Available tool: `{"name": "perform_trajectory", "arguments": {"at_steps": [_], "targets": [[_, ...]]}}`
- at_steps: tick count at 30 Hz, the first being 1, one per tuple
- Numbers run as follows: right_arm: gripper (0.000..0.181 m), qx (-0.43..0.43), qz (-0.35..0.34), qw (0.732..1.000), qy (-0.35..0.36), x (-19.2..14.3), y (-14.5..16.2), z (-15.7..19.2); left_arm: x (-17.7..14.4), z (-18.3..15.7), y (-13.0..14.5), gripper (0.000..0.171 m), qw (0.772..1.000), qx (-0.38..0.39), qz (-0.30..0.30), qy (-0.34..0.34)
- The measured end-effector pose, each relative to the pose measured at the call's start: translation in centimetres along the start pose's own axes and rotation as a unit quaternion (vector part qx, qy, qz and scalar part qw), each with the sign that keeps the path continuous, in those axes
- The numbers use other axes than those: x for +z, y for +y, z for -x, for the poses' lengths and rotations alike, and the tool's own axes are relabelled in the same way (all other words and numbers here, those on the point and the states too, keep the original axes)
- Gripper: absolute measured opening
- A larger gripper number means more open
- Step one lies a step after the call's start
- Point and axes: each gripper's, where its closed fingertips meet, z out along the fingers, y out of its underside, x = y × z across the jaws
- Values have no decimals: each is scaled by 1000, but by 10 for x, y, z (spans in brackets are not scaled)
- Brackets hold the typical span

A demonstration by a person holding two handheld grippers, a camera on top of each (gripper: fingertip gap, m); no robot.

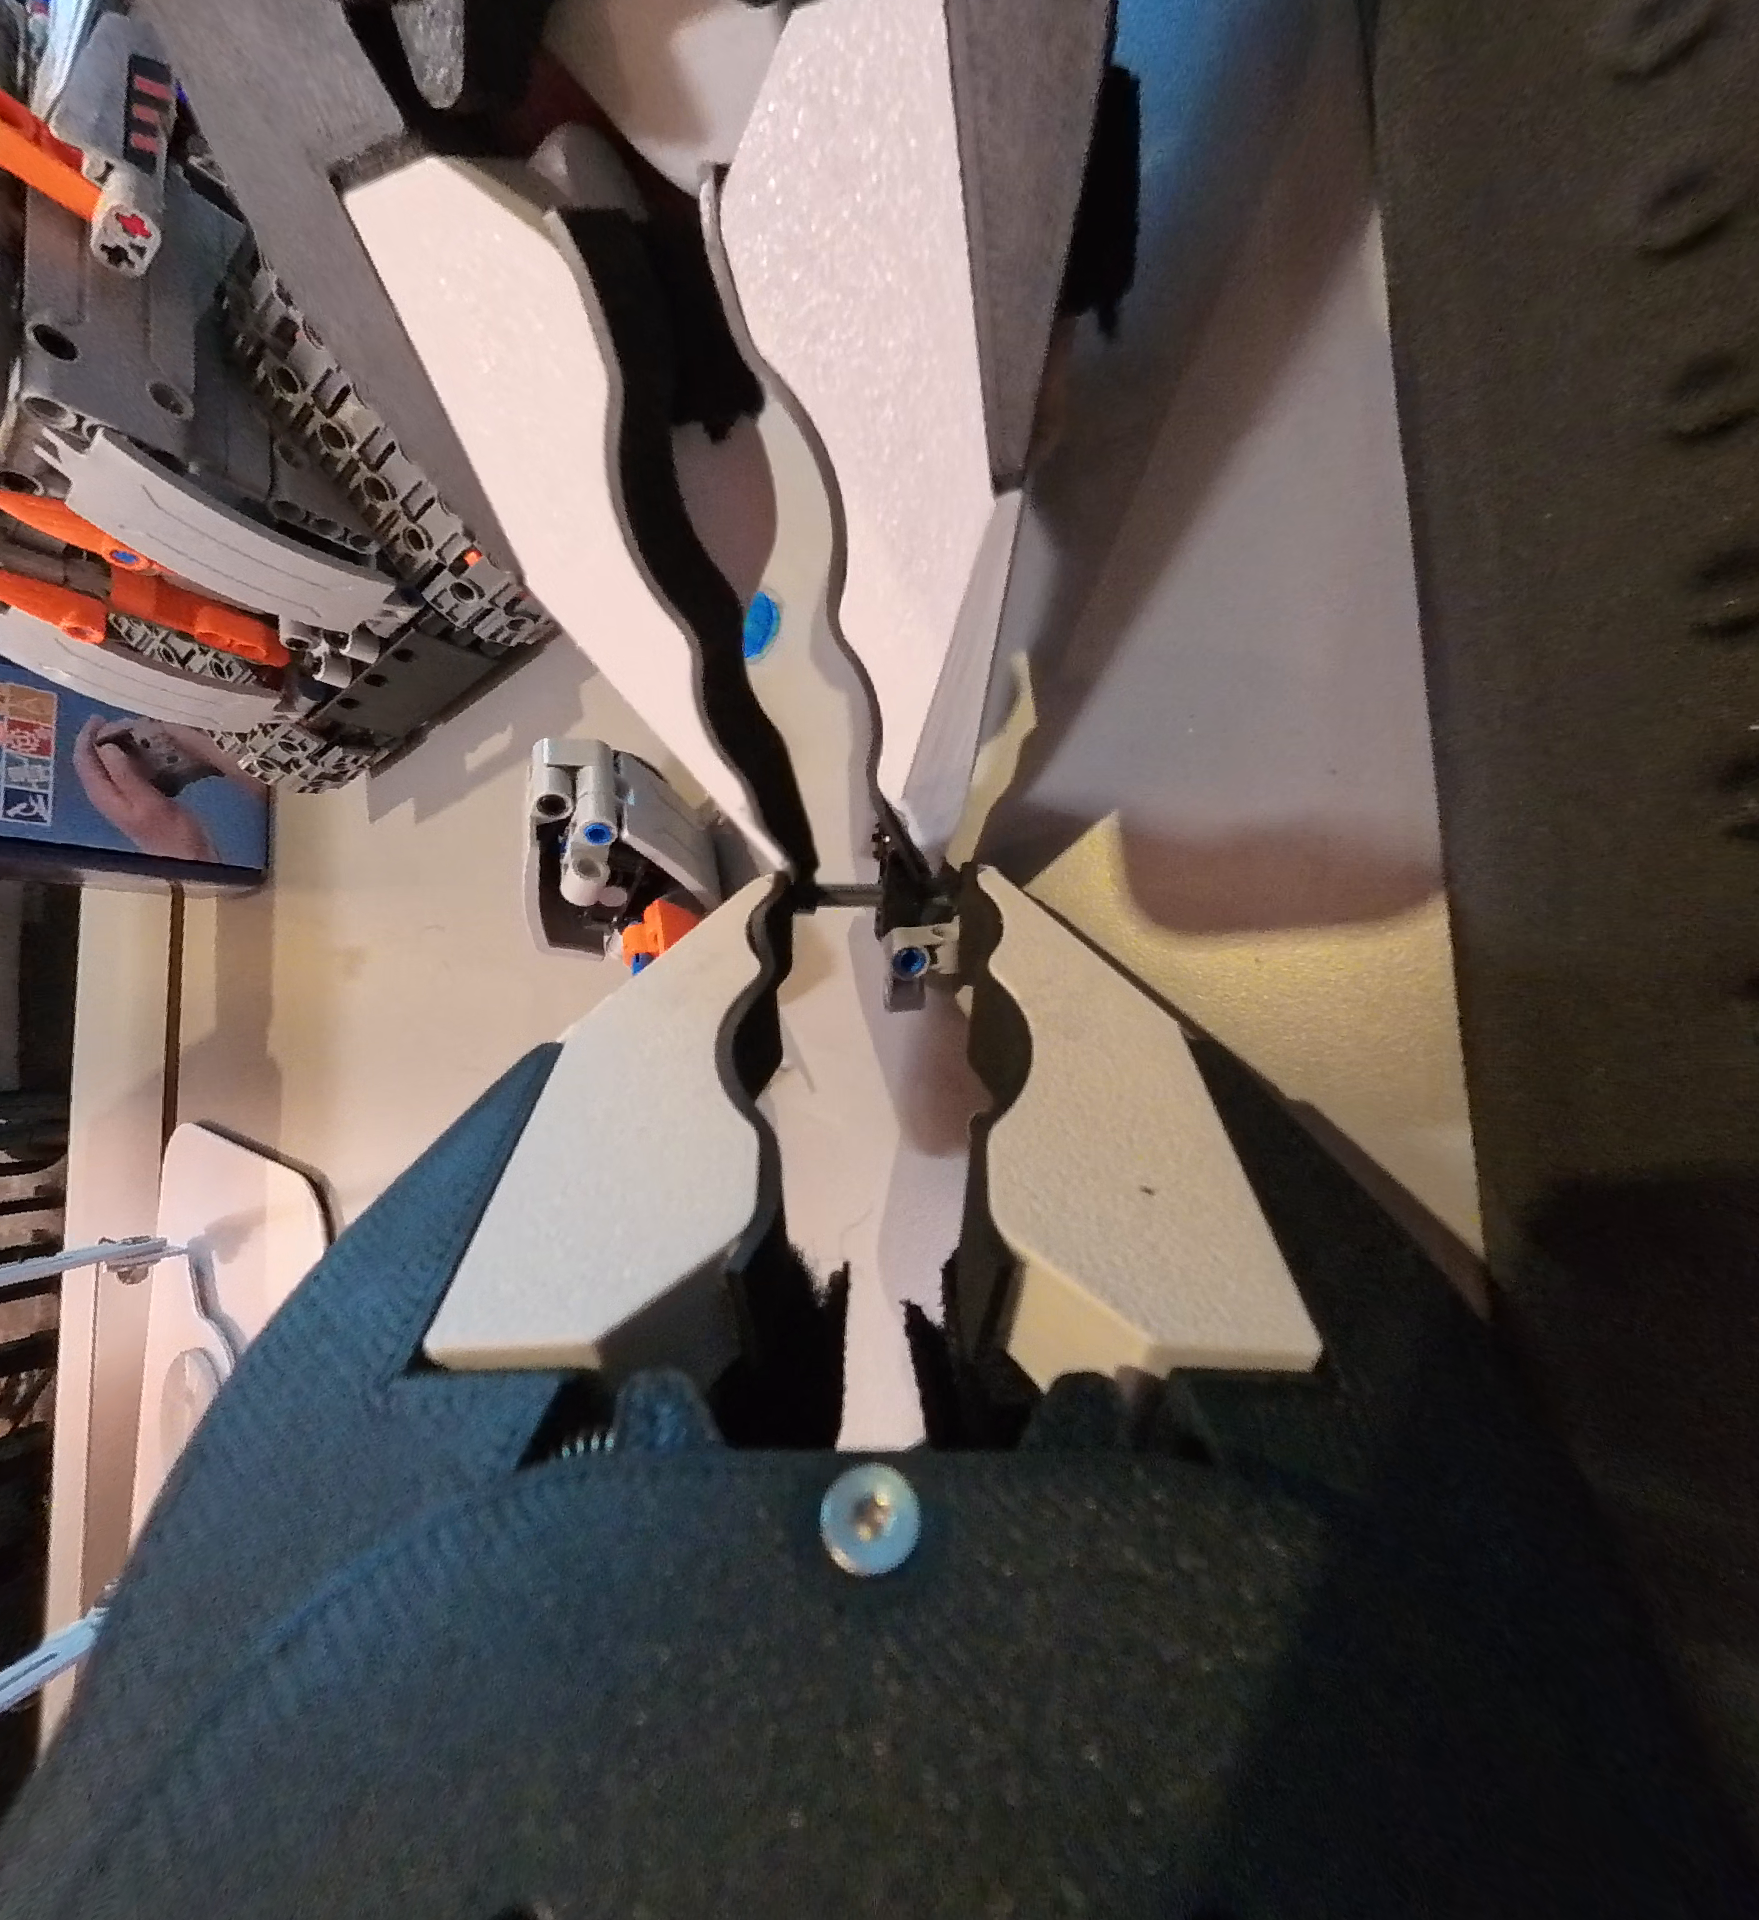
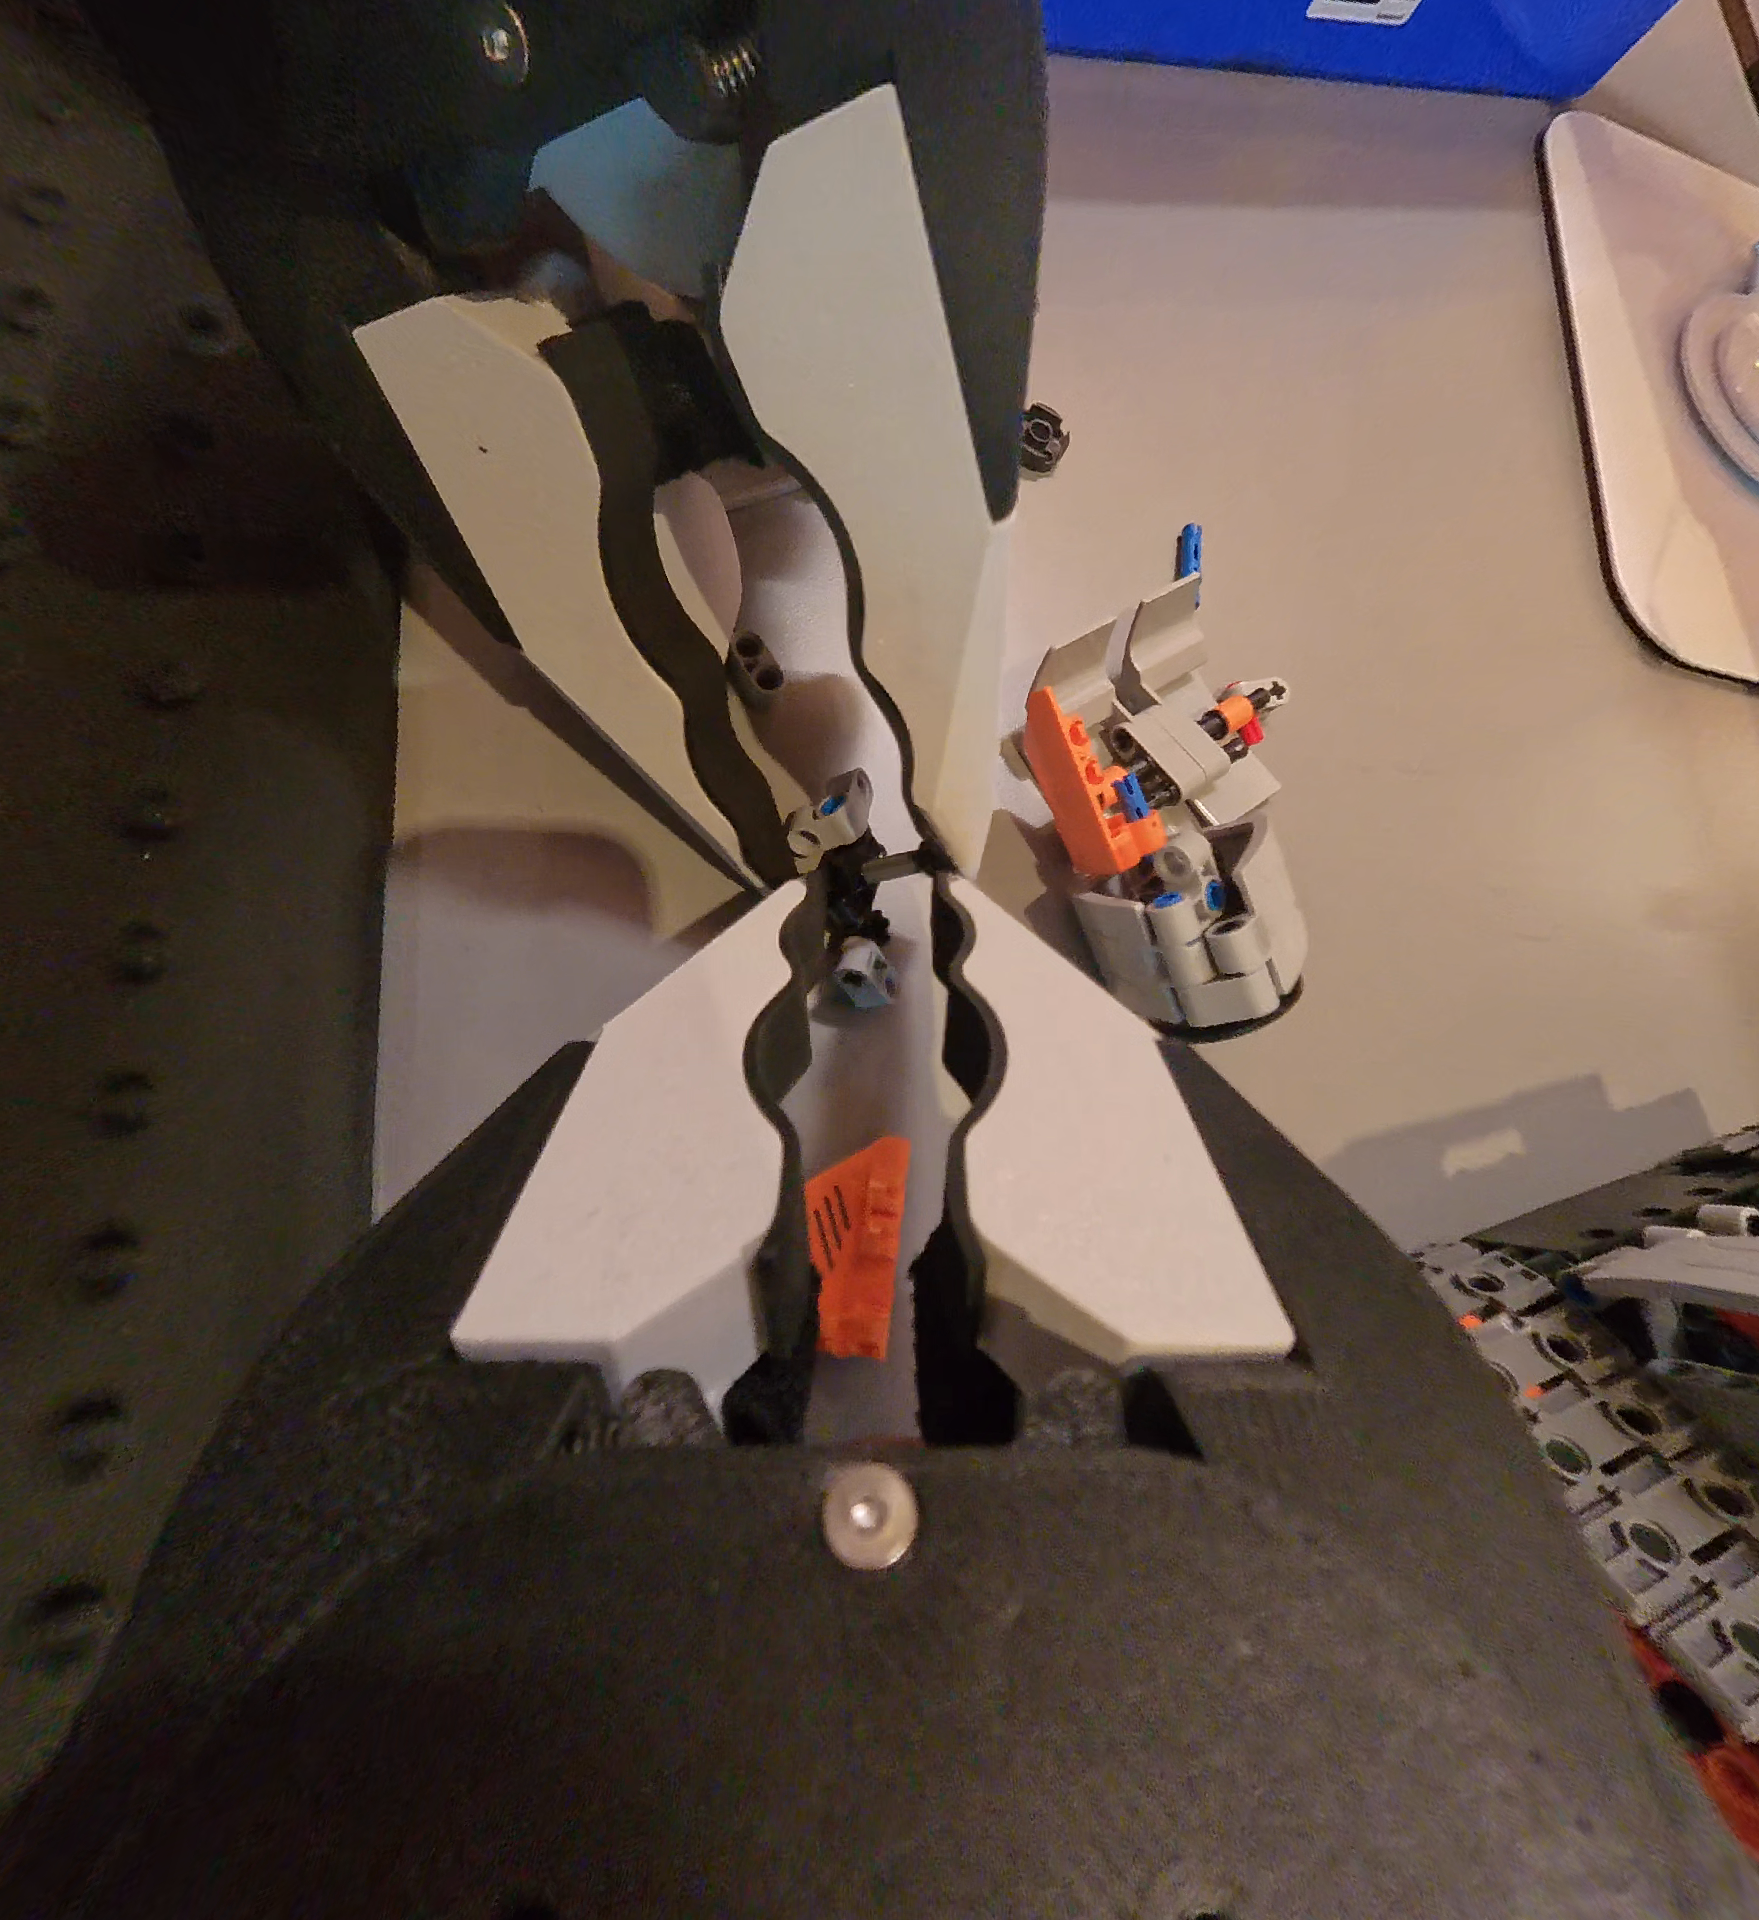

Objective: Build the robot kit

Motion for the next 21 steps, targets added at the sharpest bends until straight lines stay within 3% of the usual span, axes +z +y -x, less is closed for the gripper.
{"name": "perform_trajectory", "arguments": {"at_steps": [6,14,21], "targets": [[4,-7,6,1000,-12,3,2,5,0,2,1,30,1000,1,4,-7],[3,14,4,1000,-24,2,2,6,-4,4,2,33,1000,-4,5,-15],[3,21,2,999,-26,2,2,6,-4,5,2,23,1000,7,8,-25]]}}
